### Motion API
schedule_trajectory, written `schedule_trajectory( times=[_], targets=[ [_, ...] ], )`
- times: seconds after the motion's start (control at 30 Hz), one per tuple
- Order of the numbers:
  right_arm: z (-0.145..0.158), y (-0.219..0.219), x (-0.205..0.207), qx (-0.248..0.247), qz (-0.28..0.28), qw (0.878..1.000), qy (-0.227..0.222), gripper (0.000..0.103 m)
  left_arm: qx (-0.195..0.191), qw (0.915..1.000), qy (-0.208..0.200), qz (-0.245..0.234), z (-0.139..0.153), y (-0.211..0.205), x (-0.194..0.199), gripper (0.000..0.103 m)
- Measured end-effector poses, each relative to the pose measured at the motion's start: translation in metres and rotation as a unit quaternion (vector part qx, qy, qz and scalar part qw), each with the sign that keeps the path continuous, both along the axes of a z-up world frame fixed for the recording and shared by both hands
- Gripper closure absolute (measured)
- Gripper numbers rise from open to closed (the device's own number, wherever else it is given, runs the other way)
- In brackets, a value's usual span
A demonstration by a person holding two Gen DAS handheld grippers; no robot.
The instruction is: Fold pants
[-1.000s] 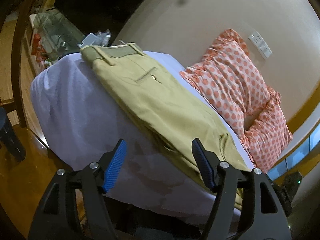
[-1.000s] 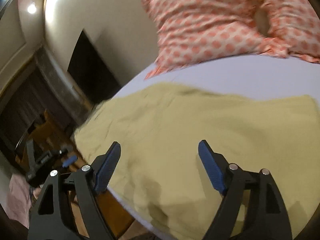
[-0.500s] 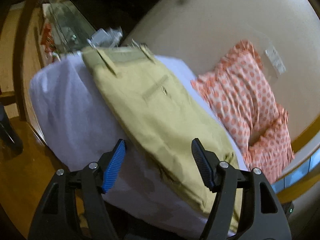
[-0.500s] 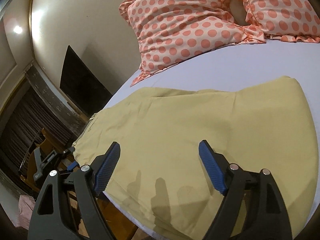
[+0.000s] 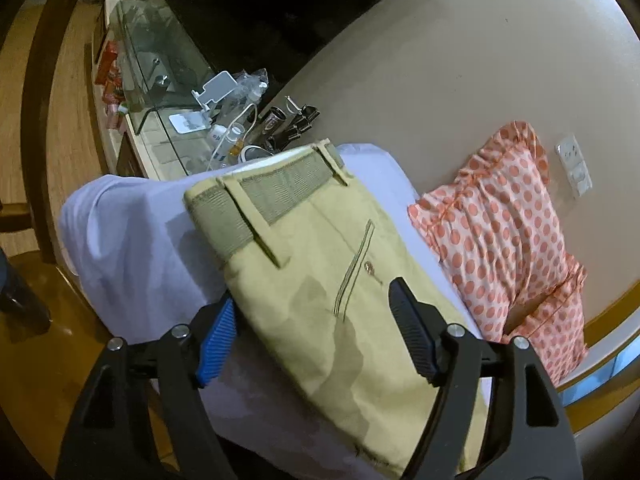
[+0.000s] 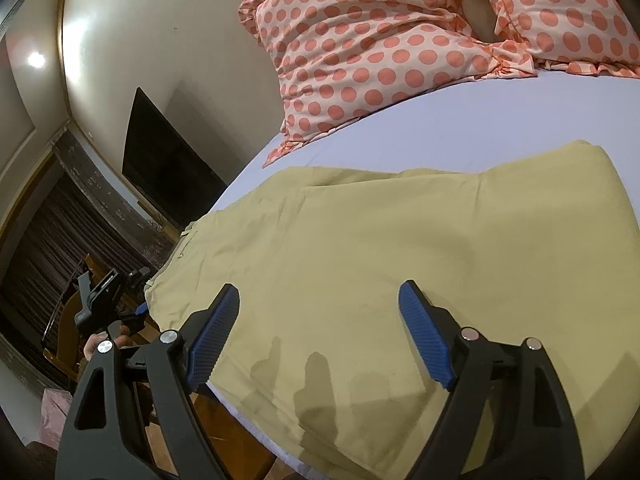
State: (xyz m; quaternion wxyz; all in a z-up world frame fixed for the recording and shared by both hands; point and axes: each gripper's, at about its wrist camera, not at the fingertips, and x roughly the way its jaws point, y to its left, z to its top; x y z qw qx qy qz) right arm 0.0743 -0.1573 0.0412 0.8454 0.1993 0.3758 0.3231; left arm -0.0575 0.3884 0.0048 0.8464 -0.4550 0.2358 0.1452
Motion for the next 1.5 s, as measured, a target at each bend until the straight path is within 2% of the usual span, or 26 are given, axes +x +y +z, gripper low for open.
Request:
schedule_trajectory(
  times=[0.13, 0.2, 0.23, 0.27, 0.3, 0.37, 0.47, 0.53, 0.57, 0.63, 0.67, 0.7, 0.77, 0.8, 0.87, 0.9, 0.93, 1.07, 1.13, 1.2, 1.27, 1.3, 1.33, 1.37, 1.43, 1.5],
  targets=[
    [-0.003, 0.000, -0.001, 0.002, 0.002, 1.000, 0.001, 0.018, -0.066, 0.9968, -0.043, 0.006, -0.010, 0.018, -0.001, 0.032],
    [-0.004, 0.001, -0.001, 0.005, 0.003, 1.000, 0.001, 0.017, -0.099, 0.9938, -0.051, 0.001, -0.018, 0.024, 0.003, 0.055],
    [-0.005, 0.001, -0.001, 0.005, 0.004, 1.000, 0.002, 0.017, -0.108, 0.9933, -0.042, -0.004, -0.022, 0.024, 0.008, 0.085],
    [-0.006, 0.002, -0.001, 0.005, 0.004, 1.000, 0.002, 0.017, -0.112, 0.9930, -0.035, -0.010, -0.026, 0.023, 0.013, 0.090],
    [-0.006, 0.002, -0.001, 0.005, 0.005, 1.000, 0.002, 0.017, -0.103, 0.9941, -0.033, -0.007, -0.024, 0.020, 0.014, 0.091],
    [-0.005, 0.001, -0.002, 0.006, 0.007, 1.000, 0.002, 0.017, -0.061, 0.9981, -0.011, -0.007, -0.011, 0.014, 0.018, 0.094],
    [-0.003, -0.007, -0.003, 0.011, -0.001, 1.000, 0.000, 0.017, 0.030, 0.9992, 0.004, -0.025, 0.029, -0.010, 0.030, 0.095],
    [0.000, -0.017, -0.003, 0.018, -0.013, 1.000, -0.004, 0.017, 0.123, 0.9902, 0.005, -0.066, 0.071, -0.051, 0.049, 0.095],
    [0.002, -0.022, -0.004, 0.022, -0.019, 1.000, -0.007, 0.017, 0.147, 0.9859, 0.002, -0.081, 0.082, -0.065, 0.055, 0.095],
    [0.007, -0.040, -0.008, 0.031, -0.041, 0.999, -0.016, 0.017, 0.227, 0.9634, -0.017, -0.141, 0.119, -0.126, 0.073, 0.095],
    [0.009, -0.049, -0.009, 0.036, -0.054, 0.998, -0.019, 0.017, 0.263, 0.9484, -0.031, -0.174, 0.132, -0.161, 0.079, 0.095],
    [0.011, -0.063, -0.012, 0.041, -0.076, 0.996, -0.021, 0.016, 0.285, 0.9364, -0.042, -0.200, 0.140, -0.186, 0.083, 0.095],
    [0.012, -0.091, -0.016, 0.049, -0.122, 0.991, -0.021, 0.016, 0.325, 0.9038, -0.071, -0.269, 0.148, -0.250, 0.086, 0.095],
    [0.012, -0.102, -0.018, 0.052, -0.140, 0.989, -0.020, 0.016, 0.343, 0.8806, -0.086, -0.315, 0.147, -0.290, 0.086, 0.095],
    [0.012, -0.132, -0.021, 0.059, -0.187, 0.981, -0.013, 0.016, 0.363, 0.8430, -0.098, -0.385, 0.134, -0.348, 0.082, 0.094],
    [0.010, -0.144, -0.023, 0.063, -0.205, 0.977, -0.009, 0.016, 0.371, 0.8185, -0.097, -0.428, 0.119, -0.382, 0.080, 0.094],
    [0.009, -0.158, -0.026, 0.067, -0.228, 0.971, -0.004, 0.016, 0.375, 0.7984, -0.093, -0.462, 0.103, -0.410, 0.079, 0.094],
    [0.002, -0.193, -0.030, 0.081, -0.266, 0.960, 0.014, 0.016, 0.363, 0.7572, -0.052, -0.541, 0.040, -0.471, 0.081, 0.094],
    [0.000, -0.200, -0.028, 0.092, -0.258, 0.961, 0.024, 0.016, 0.406, 0.7399, -0.053, -0.534, 0.027, -0.485, 0.070, 0.093],
    [-0.002, -0.196, -0.019, 0.092, -0.226, 0.969, 0.036, 0.017, 0.436, 0.7271, -0.063, -0.527, 0.027, -0.485, 0.062, 0.090],
    [-0.003, -0.182, -0.010, 0.077, -0.191, 0.977, 0.047, 0.028, 0.419, 0.7291, -0.067, -0.537, 0.036, -0.480, 0.056, 0.082],
    [-0.005, -0.175, -0.005, 0.067, -0.179, 0.980, 0.053, 0.031, 0.400, 0.7337, -0.075, -0.544, 0.043, -0.470, 0.050, 0.081],
    [-0.007, -0.167, 0.002, 0.051, -0.166, 0.983, 0.063, 0.038, 0.389, 0.7368, -0.082, -0.547, 0.049, -0.460, 0.046, 0.073],
    [-0.010, -0.162, 0.004, 0.041, -0.158, 0.984, 0.070, 0.041, 0.381, 0.7403, -0.089, -0.547, 0.055, -0.452, 0.042, 0.059],
    [-0.017, -0.152, 0.012, 0.022, -0.145, 0.985, 0.090, 0.047, 0.367, 0.7596, -0.100, -0.528, 0.068, -0.423, 0.035, 0.045],
    [-0.019, -0.147, 0.016, 0.011, -0.140, 0.986, 0.090, 0.053, 0.335, 0.7965, -0.080, -0.497, 0.078, -0.388, 0.054, 0.044]
  ],
)
